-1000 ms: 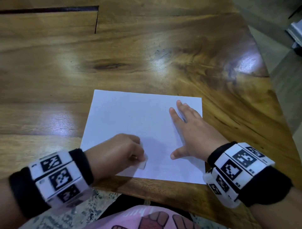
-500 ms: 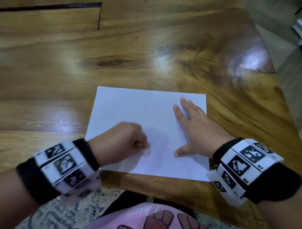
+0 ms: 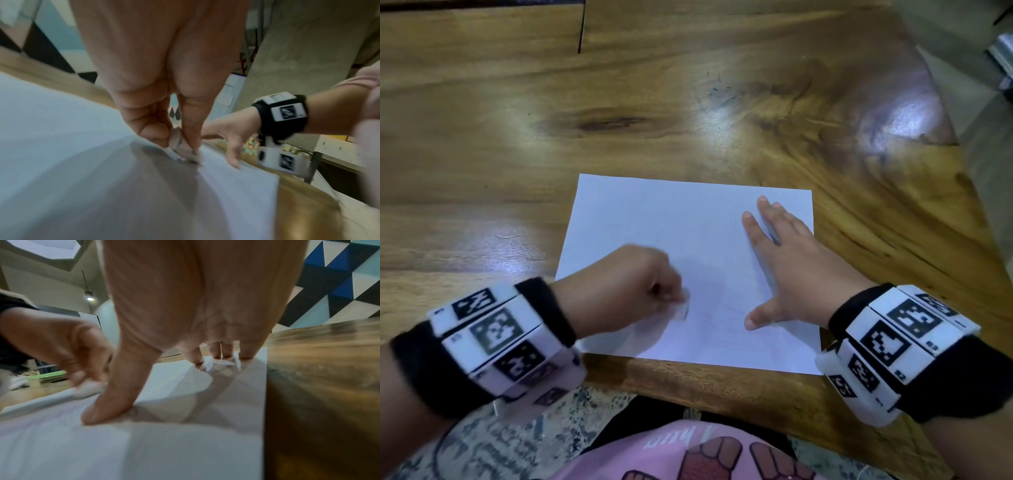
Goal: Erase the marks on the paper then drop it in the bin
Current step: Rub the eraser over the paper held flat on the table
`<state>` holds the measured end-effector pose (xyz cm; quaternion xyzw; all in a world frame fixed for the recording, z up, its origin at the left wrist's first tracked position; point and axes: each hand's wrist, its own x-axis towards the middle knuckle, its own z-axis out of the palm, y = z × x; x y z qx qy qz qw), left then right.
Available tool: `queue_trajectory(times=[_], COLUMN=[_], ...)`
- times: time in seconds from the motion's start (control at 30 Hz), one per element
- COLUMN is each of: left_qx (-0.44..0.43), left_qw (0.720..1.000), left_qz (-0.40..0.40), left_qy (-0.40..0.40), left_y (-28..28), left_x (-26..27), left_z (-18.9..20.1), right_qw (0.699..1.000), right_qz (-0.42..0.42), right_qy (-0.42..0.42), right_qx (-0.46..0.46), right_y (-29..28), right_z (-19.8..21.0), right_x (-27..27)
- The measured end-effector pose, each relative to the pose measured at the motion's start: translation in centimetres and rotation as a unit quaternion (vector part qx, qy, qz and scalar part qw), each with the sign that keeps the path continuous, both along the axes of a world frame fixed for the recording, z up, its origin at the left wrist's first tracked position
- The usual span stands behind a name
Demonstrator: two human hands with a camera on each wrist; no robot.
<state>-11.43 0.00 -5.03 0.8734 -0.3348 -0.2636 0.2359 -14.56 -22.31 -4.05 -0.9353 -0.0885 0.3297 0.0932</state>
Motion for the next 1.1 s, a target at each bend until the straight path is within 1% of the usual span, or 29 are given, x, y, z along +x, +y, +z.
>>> queue_trajectory(times=[0.07, 0.1, 0.17, 0.27, 0.33, 0.4, 0.47, 0.5, 0.57, 0.63, 0.7, 0.77, 0.8, 0.83, 0.9, 0.93, 0.97, 1.03, 1.1], left_qx=[-0.029, -0.036, -0.034, -0.051, -0.054, -0.023, 0.000, -0.002, -0.024, -0.017, -0.004, -0.016, -0.014, -0.006, 0.011, 0.011, 0.002, -0.015, -0.014], left_qw=[0.998, 0.996, 0.995, 0.996, 0.998, 0.999, 0.998, 0.999, 0.999, 0.997, 0.997, 0.997, 0.997, 0.998, 0.998, 0.998, 0.998, 0.999, 0.998], left_qz=[0.039, 0.052, 0.054, 0.024, -0.006, -0.037, -0.052, -0.047, -0.012, 0.024, 0.027, -0.011, -0.035, -0.049, -0.061, -0.060, -0.055, -0.046, -0.045], left_qy=[-0.049, -0.062, -0.072, -0.069, -0.028, 0.021, 0.035, 0.022, -0.032, -0.066, -0.073, -0.075, -0.062, -0.032, 0.014, 0.021, 0.017, -0.018, -0.044], left_y=[-1.8, -2.8, -4.3, -3.6, -1.7, -0.1, 0.3, -0.2, -2.0, -3.9, -4.6, -3.5, -2.6, -1.7, -0.4, -0.4, -0.7, -2.2, -3.6], left_x=[1.3, 1.7, 1.8, 0.0, -1.8, -3.1, -3.0, -2.4, -0.6, 0.9, 1.0, -0.4, -1.4, -2.5, -3.5, -3.4, -2.9, -1.5, -0.4], left_z=[0.2, 0.2, -0.1, -0.7, -0.8, -0.6, -0.2, 0.1, 0.5, 0.5, 0.1, 0.0, 0.0, 0.2, 0.4, 0.5, 0.6, 0.4, 0.3], right_qw=[1.000, 1.000, 1.000, 1.000, 1.000, 1.000, 1.000, 1.000, 1.000, 1.000, 1.000, 1.000, 1.000, 1.000, 1.000, 1.000, 1.000, 1.000, 1.000], right_qz=[0.000, -0.001, -0.001, -0.002, -0.001, 0.001, 0.000, 0.000, 0.001, 0.002, 0.002, 0.004, 0.004, 0.003, 0.003, 0.004, 0.006, 0.010, 0.009], right_qy=[0.000, 0.001, -0.002, -0.004, -0.003, -0.005, -0.007, -0.007, -0.008, -0.011, -0.011, -0.009, -0.008, -0.006, -0.005, -0.004, -0.004, -0.005, -0.007], right_qx=[-0.004, -0.005, -0.007, -0.007, -0.008, -0.007, -0.006, -0.006, -0.008, -0.010, -0.010, -0.010, -0.010, -0.009, -0.009, -0.012, -0.015, -0.019, -0.021], right_y=[0.1, 0.1, 0.1, 0.1, 0.1, 0.2, 0.2, 0.2, 0.2, 0.2, 0.2, 0.1, 0.1, 0.1, 0.2, 0.2, 0.2, 0.2, 0.3], right_z=[0.0, 0.0, 0.0, 0.0, 0.1, 0.1, 0.1, 0.1, 0.0, -0.1, -0.2, -0.2, -0.1, -0.1, -0.1, 0.0, 0.0, 0.0, 0.0], right_x=[0.0, 0.0, 0.0, 0.0, 0.0, 0.0, -0.1, -0.1, -0.1, -0.1, 0.0, 0.0, 0.0, 0.0, 0.0, 0.0, 0.0, 0.0, 0.0])
